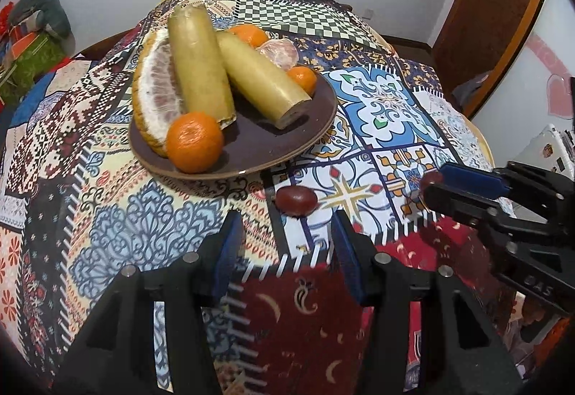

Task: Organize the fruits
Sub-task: 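Grasp the other dark red date with the left tool while the right tool holds its date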

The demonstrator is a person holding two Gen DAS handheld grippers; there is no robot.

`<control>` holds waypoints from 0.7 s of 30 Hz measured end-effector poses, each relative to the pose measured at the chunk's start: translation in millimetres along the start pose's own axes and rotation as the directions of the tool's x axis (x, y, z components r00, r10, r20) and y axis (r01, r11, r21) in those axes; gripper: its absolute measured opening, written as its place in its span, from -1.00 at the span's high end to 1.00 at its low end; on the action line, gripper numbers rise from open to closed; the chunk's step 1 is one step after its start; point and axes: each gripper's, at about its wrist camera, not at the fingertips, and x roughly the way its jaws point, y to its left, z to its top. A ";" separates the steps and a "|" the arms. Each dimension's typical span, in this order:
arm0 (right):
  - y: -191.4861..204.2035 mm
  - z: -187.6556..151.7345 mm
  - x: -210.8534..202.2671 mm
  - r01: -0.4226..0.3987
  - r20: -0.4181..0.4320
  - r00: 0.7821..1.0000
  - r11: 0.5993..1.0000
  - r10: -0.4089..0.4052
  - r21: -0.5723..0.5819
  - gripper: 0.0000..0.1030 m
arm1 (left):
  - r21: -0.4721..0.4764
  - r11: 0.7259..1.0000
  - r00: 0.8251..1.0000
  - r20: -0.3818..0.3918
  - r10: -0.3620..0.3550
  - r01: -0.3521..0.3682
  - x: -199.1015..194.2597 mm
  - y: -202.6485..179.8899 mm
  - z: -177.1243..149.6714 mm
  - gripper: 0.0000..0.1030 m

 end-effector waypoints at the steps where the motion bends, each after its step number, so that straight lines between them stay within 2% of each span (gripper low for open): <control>1: -1.1 0.2 -0.8 -0.001 0.003 1.000 1.000 0.001 0.003 0.49 | 0.002 1.000 1.000 -0.004 0.000 0.000 2.5 -0.7 1.4 0.07; 12: -6.3 1.1 -2.3 -0.013 0.012 1.000 1.000 0.012 0.017 0.49 | 0.019 1.000 1.000 -0.017 -0.009 0.009 20.0 -5.2 12.0 0.43; 21: -5.4 4.9 -1.9 -0.016 0.018 1.000 1.000 0.015 0.015 0.49 | 0.004 1.000 1.000 0.017 -0.007 0.007 7.0 1.3 9.3 0.43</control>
